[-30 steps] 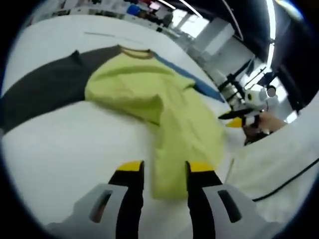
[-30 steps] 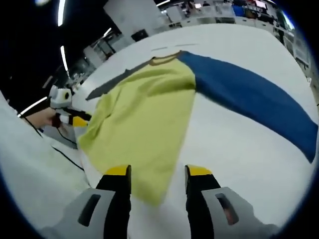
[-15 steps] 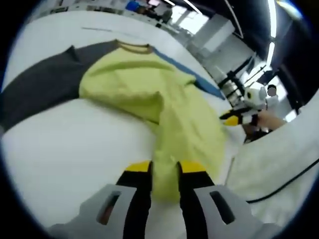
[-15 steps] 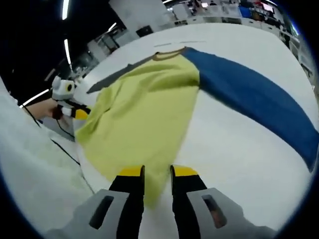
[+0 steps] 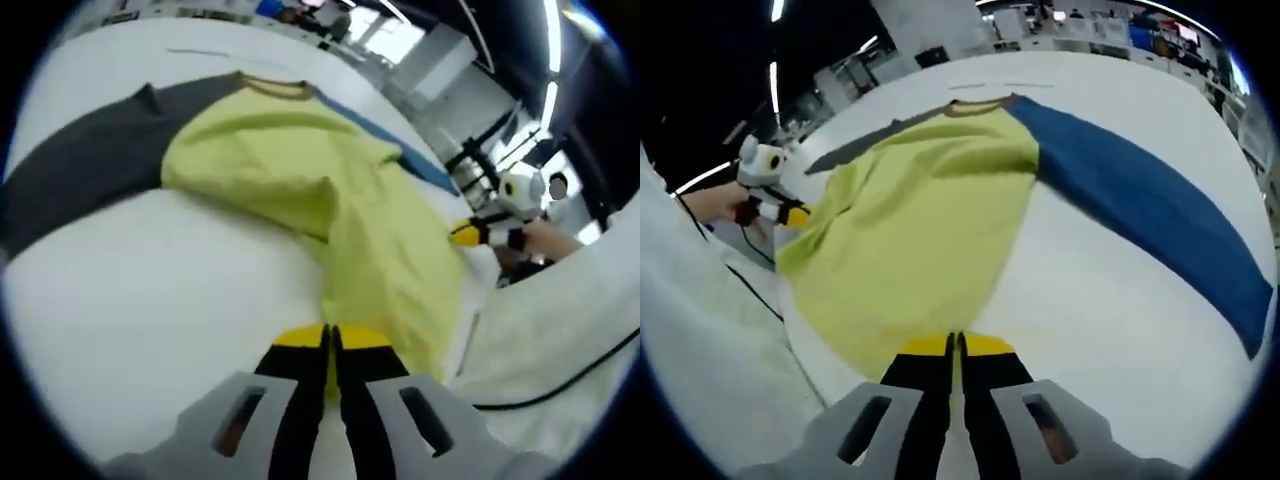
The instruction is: Fold the garment on the visible template until the final outline fits inside the template.
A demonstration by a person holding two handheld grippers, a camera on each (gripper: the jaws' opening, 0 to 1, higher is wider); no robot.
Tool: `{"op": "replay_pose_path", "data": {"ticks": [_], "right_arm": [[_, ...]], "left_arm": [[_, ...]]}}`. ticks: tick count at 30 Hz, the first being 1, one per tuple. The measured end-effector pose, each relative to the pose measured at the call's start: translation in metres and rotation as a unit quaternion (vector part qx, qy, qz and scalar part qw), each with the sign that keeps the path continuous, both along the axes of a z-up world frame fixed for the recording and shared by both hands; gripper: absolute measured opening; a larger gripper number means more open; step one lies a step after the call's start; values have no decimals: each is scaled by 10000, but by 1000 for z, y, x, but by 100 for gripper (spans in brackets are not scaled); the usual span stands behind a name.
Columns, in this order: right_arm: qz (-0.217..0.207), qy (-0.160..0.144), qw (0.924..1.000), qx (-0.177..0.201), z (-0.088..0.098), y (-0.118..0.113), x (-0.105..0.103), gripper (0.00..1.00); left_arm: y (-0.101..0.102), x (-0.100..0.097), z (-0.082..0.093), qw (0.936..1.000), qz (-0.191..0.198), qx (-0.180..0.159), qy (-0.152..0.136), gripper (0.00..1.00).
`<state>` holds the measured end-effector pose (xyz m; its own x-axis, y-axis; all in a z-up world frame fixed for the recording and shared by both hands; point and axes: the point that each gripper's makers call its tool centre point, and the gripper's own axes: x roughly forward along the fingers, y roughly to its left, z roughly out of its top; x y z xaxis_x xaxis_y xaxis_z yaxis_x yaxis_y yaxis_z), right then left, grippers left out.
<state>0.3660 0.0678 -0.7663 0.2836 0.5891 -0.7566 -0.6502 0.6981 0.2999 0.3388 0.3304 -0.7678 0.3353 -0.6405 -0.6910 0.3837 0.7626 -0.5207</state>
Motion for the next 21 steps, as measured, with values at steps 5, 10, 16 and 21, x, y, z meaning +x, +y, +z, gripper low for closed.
{"op": "replay_pose_path", "data": {"ticks": [5, 10, 16, 21], "right_arm": [[-13, -13, 10000, -72, 0, 0, 0, 3], [-59, -58, 9999, -58, 4, 0, -1, 2], [-134, -103, 9998, 44, 11, -1, -5, 2], [-156, -146, 9997, 77, 16, -2, -9, 2]], "left_arm": [[1, 1, 0, 9999, 70, 63, 48, 0], [9, 1, 4, 9998, 171, 92, 43, 0], [26, 1, 17, 9986, 536, -3, -13, 0], [40, -5, 24, 9967, 814, -45, -22, 0]]}}
